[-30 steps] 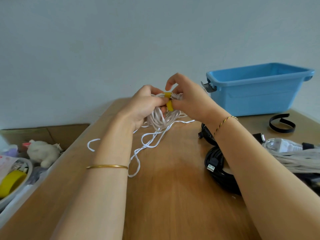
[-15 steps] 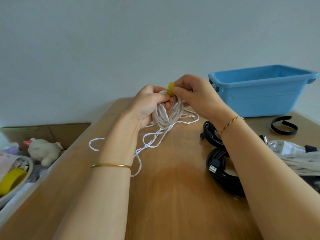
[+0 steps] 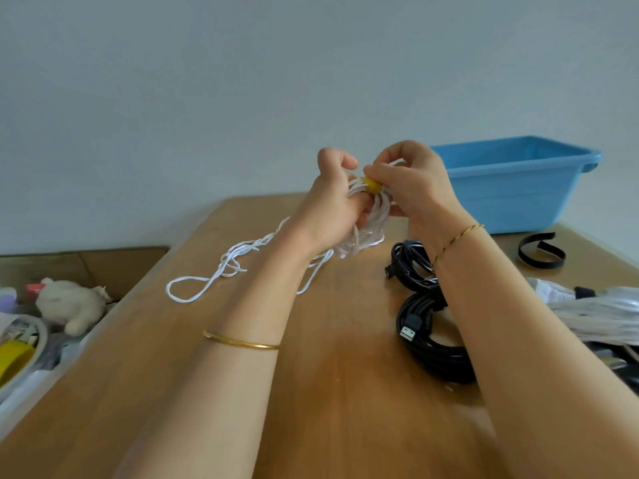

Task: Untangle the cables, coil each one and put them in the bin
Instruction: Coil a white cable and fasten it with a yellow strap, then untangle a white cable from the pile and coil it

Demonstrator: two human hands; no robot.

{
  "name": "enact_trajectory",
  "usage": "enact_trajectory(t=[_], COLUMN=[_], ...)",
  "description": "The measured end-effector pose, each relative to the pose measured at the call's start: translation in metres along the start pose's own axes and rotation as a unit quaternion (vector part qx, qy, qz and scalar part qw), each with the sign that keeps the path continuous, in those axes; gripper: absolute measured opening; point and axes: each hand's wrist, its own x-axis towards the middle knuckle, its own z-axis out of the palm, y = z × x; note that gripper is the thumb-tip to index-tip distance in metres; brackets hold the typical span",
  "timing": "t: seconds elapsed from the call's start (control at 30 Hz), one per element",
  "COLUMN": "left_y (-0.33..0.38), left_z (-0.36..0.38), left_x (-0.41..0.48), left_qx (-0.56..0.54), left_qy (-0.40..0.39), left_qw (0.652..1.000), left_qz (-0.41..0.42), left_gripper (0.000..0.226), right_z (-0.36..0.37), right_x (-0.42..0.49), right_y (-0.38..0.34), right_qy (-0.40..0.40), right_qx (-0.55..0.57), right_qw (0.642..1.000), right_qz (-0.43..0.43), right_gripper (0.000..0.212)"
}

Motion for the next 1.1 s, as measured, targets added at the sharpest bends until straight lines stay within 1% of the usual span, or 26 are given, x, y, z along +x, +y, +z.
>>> enact_trajectory(t=[0.07,0.13,0.17,0.2,0.23,0.3,0.33,0.4,0.43,0.47,0.5,0.53,0.6,0.63,0.67,0.7,0.73,0.8,0.83,0.87,0.9,0.97,1.0,1.03,1.07,1.1], left_y=[0.001,0.004,0.005,0.005,0.008,0.010,0.011,0.014,0.013,0.013,0.011,0.004,-0.018,-0.031,-0.044,-0.053,-0.062,-0.074,-0.078,-0.084,-0.085,-0.090,-0.090,-0.085,-0.079,-0.070], left_z=[0.009,0.018,0.023,0.027,0.030,0.037,0.039,0.042,0.041,0.039,0.036,0.029,0.012,0.003,-0.005,-0.010,-0.014,-0.019,-0.022,-0.022,-0.025,-0.029,-0.033,-0.036,-0.040,-0.046], left_x=[0.001,0.003,0.003,0.004,0.004,0.001,-0.002,-0.008,-0.009,-0.009,-0.009,-0.008,-0.006,-0.006,-0.008,-0.012,-0.017,-0.028,-0.033,-0.035,-0.038,-0.040,-0.041,-0.040,-0.039,-0.037], left_qx=[-0.064,-0.155,-0.192,-0.231,-0.271,-0.340,-0.363,-0.383,-0.372,-0.323,-0.259,-0.186,-0.041,0.043,0.131,0.208,0.276,0.379,0.399,0.407,0.407,0.361,0.311,0.230,0.123,0.016], left_qy=[-0.013,-0.034,-0.041,-0.050,-0.063,-0.093,-0.117,-0.176,-0.195,-0.183,-0.152,-0.107,-0.023,-0.008,-0.015,-0.039,-0.070,-0.125,-0.138,-0.132,-0.123,-0.081,-0.044,0.002,0.058,0.117], left_qw=[0.996,0.980,0.971,0.960,0.945,0.908,0.891,0.861,0.860,0.884,0.912,0.939,0.968,0.971,0.964,0.947,0.925,0.882,0.872,0.872,0.877,0.907,0.927,0.947,0.961,0.960], left_qz=[-0.057,-0.117,-0.138,-0.151,-0.172,-0.225,-0.246,-0.284,-0.289,-0.285,-0.278,-0.268,-0.247,-0.235,-0.232,-0.242,-0.251,-0.253,-0.250,-0.237,-0.225,-0.203,-0.205,-0.223,-0.239,-0.252], left_gripper=[0.031,0.035,0.034,0.024,0.010,0.016,0.017,0.020,0.021,0.017,0.012,0.009,0.010,0.011,0.013,0.016,0.018,0.034,0.043,0.045,0.038,0.018,0.013,0.014,0.018,0.023], right_z=[-0.011,-0.023,-0.030,-0.036,-0.043,-0.056,-0.061,-0.070,-0.073,-0.077,-0.080,-0.082,-0.084,-0.082,-0.080,-0.078,-0.076,-0.069,-0.065,-0.062,-0.055,-0.043,-0.036,-0.030,-0.024,-0.016], right_x=[0.002,-0.001,-0.003,-0.005,-0.009,-0.015,-0.017,-0.018,-0.017,-0.016,-0.015,-0.012,-0.008,-0.007,-0.006,-0.004,-0.003,-0.004,-0.005,-0.006,-0.008,-0.016,-0.020,-0.024,-0.027,-0.031], right_y=[0.000,-0.008,-0.013,-0.018,-0.022,-0.026,-0.025,-0.019,-0.016,-0.012,-0.008,-0.005,0.003,0.006,0.008,0.011,0.012,0.011,0.009,0.007,0.004,-0.002,-0.006,-0.009,-0.013,-0.016], right_qy=[0.015,0.010,-0.007,-0.033,-0.064,-0.126,-0.141,-0.136,-0.131,-0.126,-0.120,-0.118,-0.128,-0.134,-0.140,-0.139,-0.131,-0.096,-0.075,-0.055,-0.036,-0.013,-0.014,-0.023,-0.037,-0.056], right_qx=[-0.129,-0.217,-0.226,-0.216,-0.203,-0.232,-0.260,-0.296,-0.303,-0.312,-0.335,-0.378,-0.492,-0.528,-0.543,-0.546,-0.547,-0.537,-0.530,-0.522,-0.513,-0.473,-0.432,-0.373,-0.295,-0.202], right_qw=[0.991,0.976,0.974,0.976,0.977,0.963,0.954,0.942,0.940,0.936,0.928,0.912,0.855,0.832,0.821,0.819,0.819,0.833,0.842,0.850,0.858,0.880,0.899,0.925,0.954,0.978], right_qz=[-0.014,-0.016,-0.008,0.007,0.026,0.049,0.054,0.078,0.090,0.101,0.106,0.104,0.104,0.104,0.109,0.111,0.112,0.089,0.067,0.041,0.010,-0.046,-0.065,-0.066,-0.046,-0.002], right_gripper=[0.017,0.028,0.036,0.042,0.042,0.029,0.023,0.012,0.008,0.007,0.005,0.009,0.024,0.027,0.030,0.031,0.031,0.022,0.017,0.016,0.019,0.027,0.031,0.033,0.033,0.032])
